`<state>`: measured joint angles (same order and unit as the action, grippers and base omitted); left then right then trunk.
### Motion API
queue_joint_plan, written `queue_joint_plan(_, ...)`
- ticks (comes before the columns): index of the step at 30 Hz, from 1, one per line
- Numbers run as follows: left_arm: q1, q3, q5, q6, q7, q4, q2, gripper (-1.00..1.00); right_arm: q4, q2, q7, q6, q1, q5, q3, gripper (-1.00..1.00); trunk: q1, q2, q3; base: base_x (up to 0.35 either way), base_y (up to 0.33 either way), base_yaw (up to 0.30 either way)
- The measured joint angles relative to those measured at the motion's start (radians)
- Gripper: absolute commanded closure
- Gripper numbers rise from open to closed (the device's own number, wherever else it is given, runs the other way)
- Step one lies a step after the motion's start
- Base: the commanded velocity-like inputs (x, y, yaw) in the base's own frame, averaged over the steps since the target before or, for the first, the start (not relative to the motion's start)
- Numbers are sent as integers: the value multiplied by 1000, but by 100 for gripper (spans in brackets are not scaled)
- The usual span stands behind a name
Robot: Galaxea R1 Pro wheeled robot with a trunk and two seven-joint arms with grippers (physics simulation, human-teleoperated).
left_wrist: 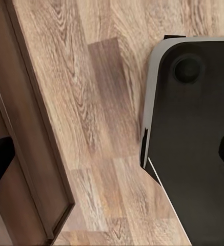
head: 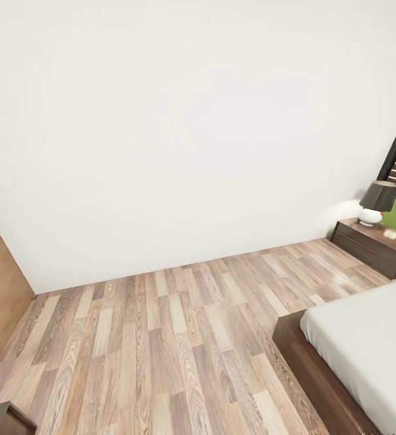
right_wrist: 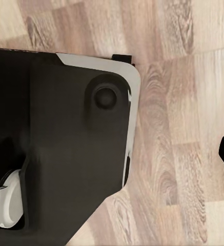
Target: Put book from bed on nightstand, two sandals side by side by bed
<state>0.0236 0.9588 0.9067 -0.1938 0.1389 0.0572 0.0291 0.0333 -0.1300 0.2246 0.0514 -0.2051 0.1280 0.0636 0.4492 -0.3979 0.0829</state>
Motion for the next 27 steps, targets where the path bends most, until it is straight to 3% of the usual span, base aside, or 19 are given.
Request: queue_joint_plan(27,-1,0,0,0,0,0,-5,-100,1,0,1,0,0,-1,0,-100,0,0,0,17,2,-273)
